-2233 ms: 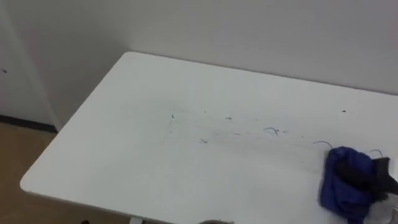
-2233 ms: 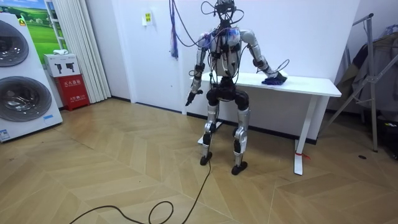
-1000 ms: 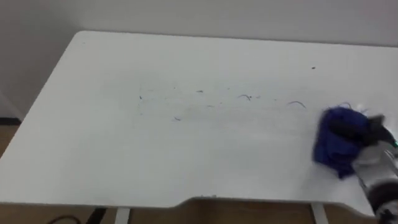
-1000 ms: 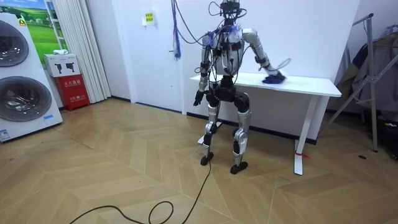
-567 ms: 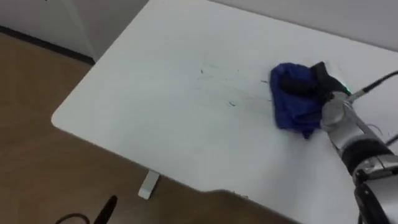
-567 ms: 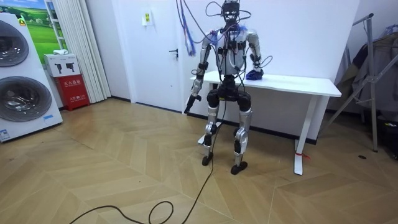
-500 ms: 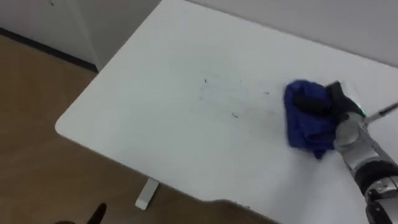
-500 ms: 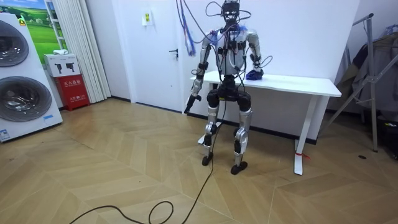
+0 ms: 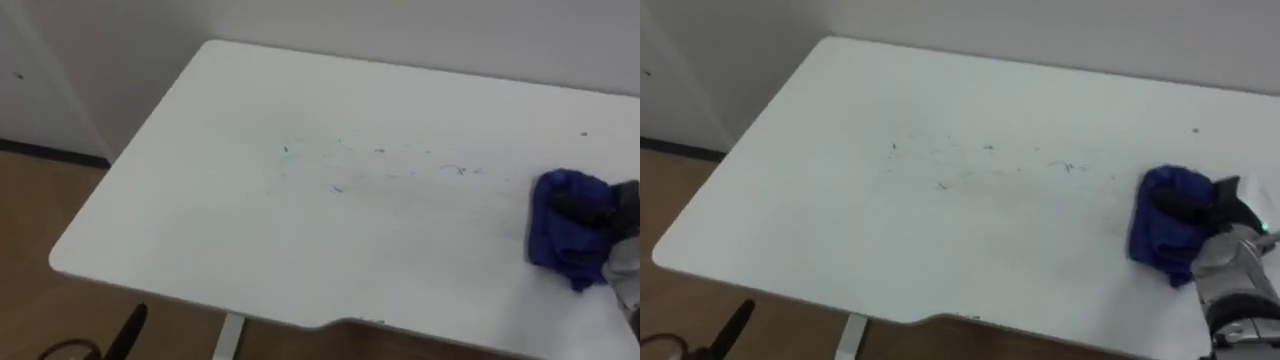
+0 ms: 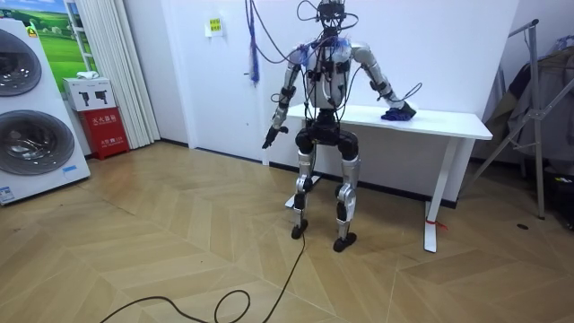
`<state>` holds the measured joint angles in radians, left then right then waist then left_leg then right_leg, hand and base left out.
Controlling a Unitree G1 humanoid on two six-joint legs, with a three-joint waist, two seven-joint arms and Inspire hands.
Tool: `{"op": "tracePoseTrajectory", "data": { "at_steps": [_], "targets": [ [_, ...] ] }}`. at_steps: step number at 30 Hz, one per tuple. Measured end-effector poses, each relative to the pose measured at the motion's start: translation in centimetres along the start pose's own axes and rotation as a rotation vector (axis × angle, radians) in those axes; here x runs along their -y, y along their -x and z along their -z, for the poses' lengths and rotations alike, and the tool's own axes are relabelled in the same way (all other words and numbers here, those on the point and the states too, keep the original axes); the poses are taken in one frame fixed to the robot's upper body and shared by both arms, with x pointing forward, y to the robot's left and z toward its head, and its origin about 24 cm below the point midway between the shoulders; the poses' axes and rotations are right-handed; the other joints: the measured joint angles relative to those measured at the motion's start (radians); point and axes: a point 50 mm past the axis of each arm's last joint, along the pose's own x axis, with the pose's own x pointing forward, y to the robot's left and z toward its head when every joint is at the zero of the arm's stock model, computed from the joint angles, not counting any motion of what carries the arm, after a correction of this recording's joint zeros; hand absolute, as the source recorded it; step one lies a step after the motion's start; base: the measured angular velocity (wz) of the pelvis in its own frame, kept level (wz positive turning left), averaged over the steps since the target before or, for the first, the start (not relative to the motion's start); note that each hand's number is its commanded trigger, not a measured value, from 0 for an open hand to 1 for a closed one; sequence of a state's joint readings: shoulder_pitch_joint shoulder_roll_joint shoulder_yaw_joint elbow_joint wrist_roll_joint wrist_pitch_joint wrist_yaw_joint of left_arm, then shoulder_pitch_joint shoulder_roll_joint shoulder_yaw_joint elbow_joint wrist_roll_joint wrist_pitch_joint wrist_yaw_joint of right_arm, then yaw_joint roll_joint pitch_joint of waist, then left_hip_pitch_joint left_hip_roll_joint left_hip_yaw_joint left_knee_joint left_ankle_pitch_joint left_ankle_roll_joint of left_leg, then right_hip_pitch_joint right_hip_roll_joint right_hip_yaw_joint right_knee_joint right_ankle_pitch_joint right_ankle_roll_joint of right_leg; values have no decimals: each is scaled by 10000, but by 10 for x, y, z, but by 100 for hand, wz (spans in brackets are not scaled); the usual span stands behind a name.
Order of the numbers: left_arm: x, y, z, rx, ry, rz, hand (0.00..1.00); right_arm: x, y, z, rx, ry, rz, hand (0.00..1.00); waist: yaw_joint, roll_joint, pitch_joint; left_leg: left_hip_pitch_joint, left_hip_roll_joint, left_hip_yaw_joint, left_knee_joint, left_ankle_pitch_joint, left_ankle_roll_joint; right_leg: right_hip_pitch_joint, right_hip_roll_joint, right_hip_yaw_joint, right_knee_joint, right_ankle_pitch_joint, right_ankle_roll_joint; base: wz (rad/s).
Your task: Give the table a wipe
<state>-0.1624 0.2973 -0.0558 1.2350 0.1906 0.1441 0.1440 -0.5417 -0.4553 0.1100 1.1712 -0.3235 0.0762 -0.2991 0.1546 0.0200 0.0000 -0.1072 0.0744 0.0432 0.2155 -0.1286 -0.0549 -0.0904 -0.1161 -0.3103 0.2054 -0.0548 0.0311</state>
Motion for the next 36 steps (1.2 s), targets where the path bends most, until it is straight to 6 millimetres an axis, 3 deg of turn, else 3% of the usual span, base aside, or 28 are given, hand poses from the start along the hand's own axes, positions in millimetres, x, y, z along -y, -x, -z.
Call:
{"op": "tracePoseTrajectory", "data": {
  "at_steps": [2,3,5,7,11,14,16,17,19,20,22,23,25,26,28,29,30,31,32,34,35,36],
  "targets": [
    [11,1,-9,248,48,261,0,-11,2,-32,748,220,-262,100,287,-42,19,80,43,160,-162,24,-28,-301,90,108,14,125,-151,-86],
    [19,3,-14,339,120,474,0,-23,8,-57,1542,420,-484,100,305,-70,70,83,116,253,-191,43,-74,-392,166,107,-3,165,-216,-48],
    [34,6,-22,523,214,816,0,-37,18,-86,2652,670,-766,100,406,-114,74,86,201,371,-350,121,-169,-547,257,195,18,136,-285,-27],
    [44,9,-30,735,204,1065,0,-51,32,-126,3933,1103,-1470,100,490,-227,134,177,232,345,-591,281,-197,-716,332,338,222,-4,-382,-5],
    [46,11,-35,966,506,1159,0,-58,38,-133,4233,1303,-1973,100,651,-437,157,407,201,200,-618,294,-213,-534,254,215,375,-244,-323,20],
    [45,11,-17,695,619,1118,0,-67,38,-96,3589,1141,-2178,100,290,-595,147,862,-30,217,-478,156,-13,130,-106,-149,591,-611,-49,48],
    [34,9,3,358,366,902,0,-67,36,-43,2780,961,-1909,100,-23,-762,111,1378,-289,293,-388,-151,194,595,-500,-330,997,-971,263,39],
    [29,8,8,290,214,803,0,-64,36,-27,2460,869,-1767,100,-95,-776,104,1449,-315,334,-282,-270,261,710,-573,-329,1103,-1016,331,32],
    [-4,4,23,64,-290,-71,0,-51,41,43,645,317,-1076,100,-301,-778,97,1690,-330,407,263,-722,467,935,-754,-203,1695,-1013,350,11],
    [-13,4,26,0,-271,-346,0,-49,43,59,175,240,-968,100,-340,-826,57,1727,-259,486,381,-798,510,949,-809,-218,1833,-1012,352,-9],
    [-45,4,36,-90,-145,-1423,0,-39,57,115,-1580,-72,-737,100,-452,-812,-61,1771,57,871,885,-1262,636,1181,-891,-343,2037,-839,534,-30],
    [-50,5,38,-42,-52,-1646,0,-37,60,124,-1905,-170,-663,100,-472,-792,-59,1780,137,939,1030,-1354,655,1126,-950,-339,2271,-831,540,-32],
    [-59,6,34,348,79,-2126,0,-32,73,153,-2855,-282,-454,100,-596,-653,-129,1748,448,979,1508,-1642,621,1135,-1626,-387,3185,-1056,721,-18],
    [-59,6,33,467,61,-2162,0,-33,74,154,-2914,-372,-414,100,-612,-617,-137,1720,561,1001,1627,-1716,581,1169,-1789,-348,3214,-1058,732,-26],
    [-57,6,26,888,34,-2117,0,-43,75,148,-2870,-499,-628,100,-510,-592,-123,1639,1078,1068,2091,-1980,323,1302,-2311,-76,2765,-1016,786,-43],
    [-54,6,22,1069,-74,-2025,0,-53,74,138,-2693,-488,-816,100,-425,-589,-119,1511,1435,1042,2406,-2105,115,1443,-2339,189,2320,-937,830,-38],
    [-51,5,19,1149,-158,-1941,0,-58,73,132,-2631,-524,-883,100,-367,-602,-113,1448,1598,1004,2565,-2164,5,1505,-2339,318,2038,-895,843,-26],
    [-44,4,11,1277,-314,-1722,0,-67,71,117,-2391,-606,-1021,100,-320,-647,-91,1199,1937,881,2950,-2279,-228,1619,-2385,338,1692,-758,873,-15],
    [-41,4,7,1351,-389,-1622,0,-71,68,107,-2230,-690,-1094,100,-284,-702,-89,1045,2092,817,3134,-2325,-354,1625,-2447,306,1633,-682,863,-16],
    [-25,3,-21,1811,-334,-1187,0,-87,56,51,-1303,-547,-1591,100,94,-990,-66,663,2684,578,3461,-2210,-983,1423,-2519,51,1408,-442,801,-36],
    [-21,3,-27,1851,-273,-1059,0,-91,53,30,-804,-326,-1791,100,268,-1036,-56,659,2856,557,3407,-2123,-1186,1370,-2464,41,1415,-380,796,-70],
    [-18,2,-35,1787,-174,-834,0,-95,48,-21,690,367,-2167,100,536,-1085,-54,663,3127,374,3153,-1896,-1636,1149,-2250,-147,1405,-246,868,-77]
  ]
}}
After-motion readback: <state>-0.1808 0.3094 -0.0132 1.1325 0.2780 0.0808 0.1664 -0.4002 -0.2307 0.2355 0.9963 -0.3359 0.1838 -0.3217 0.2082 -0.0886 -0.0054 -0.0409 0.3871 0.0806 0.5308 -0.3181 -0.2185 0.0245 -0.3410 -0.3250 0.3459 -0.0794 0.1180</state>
